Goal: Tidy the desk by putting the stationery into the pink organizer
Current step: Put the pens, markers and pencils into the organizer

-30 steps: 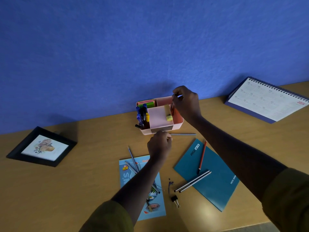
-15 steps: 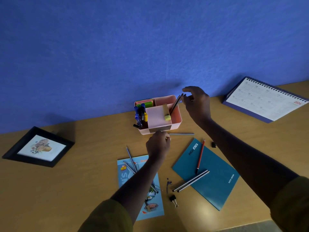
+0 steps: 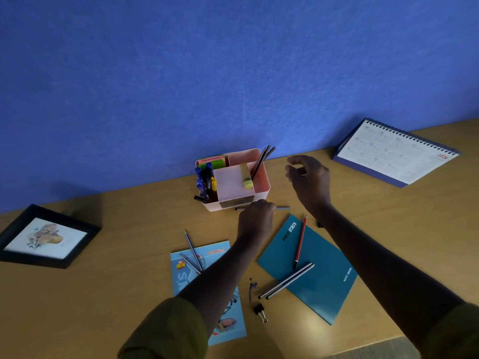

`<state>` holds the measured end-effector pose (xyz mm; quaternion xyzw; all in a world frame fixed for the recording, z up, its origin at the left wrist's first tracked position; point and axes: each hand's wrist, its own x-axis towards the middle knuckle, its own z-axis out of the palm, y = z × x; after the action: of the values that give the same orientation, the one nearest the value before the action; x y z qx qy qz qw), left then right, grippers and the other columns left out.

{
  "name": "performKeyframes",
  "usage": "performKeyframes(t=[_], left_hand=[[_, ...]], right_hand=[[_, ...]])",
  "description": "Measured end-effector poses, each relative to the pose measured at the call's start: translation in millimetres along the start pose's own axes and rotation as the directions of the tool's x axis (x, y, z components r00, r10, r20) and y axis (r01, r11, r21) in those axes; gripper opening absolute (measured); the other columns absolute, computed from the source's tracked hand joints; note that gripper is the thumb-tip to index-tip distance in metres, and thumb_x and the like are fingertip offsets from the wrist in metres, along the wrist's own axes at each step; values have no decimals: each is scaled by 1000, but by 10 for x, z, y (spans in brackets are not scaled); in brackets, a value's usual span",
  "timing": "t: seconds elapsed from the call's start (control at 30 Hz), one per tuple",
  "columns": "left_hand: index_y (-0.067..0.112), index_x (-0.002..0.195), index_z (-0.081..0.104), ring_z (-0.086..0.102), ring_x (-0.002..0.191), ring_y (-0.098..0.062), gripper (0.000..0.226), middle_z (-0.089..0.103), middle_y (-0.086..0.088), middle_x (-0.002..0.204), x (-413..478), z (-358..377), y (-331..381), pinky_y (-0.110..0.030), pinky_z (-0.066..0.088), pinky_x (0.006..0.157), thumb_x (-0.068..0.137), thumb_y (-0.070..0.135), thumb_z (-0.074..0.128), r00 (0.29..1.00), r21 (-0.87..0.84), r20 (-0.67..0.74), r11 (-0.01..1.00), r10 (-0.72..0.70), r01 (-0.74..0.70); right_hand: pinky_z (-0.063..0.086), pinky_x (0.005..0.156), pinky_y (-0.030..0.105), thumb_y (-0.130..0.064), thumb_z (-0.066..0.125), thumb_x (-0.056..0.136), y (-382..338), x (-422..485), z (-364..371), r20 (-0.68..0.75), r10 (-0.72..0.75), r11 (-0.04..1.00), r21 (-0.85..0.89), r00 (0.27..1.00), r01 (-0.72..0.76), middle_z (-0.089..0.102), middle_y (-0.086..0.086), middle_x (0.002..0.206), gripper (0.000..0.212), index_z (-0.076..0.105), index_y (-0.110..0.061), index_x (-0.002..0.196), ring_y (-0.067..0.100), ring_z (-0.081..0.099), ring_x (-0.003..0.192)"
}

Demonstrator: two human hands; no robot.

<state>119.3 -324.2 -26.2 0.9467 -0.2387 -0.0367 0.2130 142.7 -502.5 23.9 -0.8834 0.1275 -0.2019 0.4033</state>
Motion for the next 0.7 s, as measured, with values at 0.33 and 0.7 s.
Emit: performKeyframes(t=[0.33, 0.7], left_hand=[[9, 96, 72, 66, 89, -25, 17, 69, -10, 94, 312, 294, 249, -34, 55, 64, 84, 1, 79, 948, 143, 250, 961, 195, -236], [11, 108, 73, 70, 88, -28, 29, 74, -10, 97, 465, 367, 239, -39, 58, 66, 81, 1, 81, 948, 230, 262, 942, 181, -244]], right_hand=[[63, 68, 35, -7, 73, 97, 295, -1252, -465, 37, 254, 967, -6, 966, -254, 76, -11, 91, 18, 78, -22, 105, 5, 74, 77], [65, 63, 34, 3, 70, 95, 477, -2042, -751, 59, 521, 852, 34, 852, -523, 77, -6, 87, 32, 77, -28, 95, 11, 76, 74]])
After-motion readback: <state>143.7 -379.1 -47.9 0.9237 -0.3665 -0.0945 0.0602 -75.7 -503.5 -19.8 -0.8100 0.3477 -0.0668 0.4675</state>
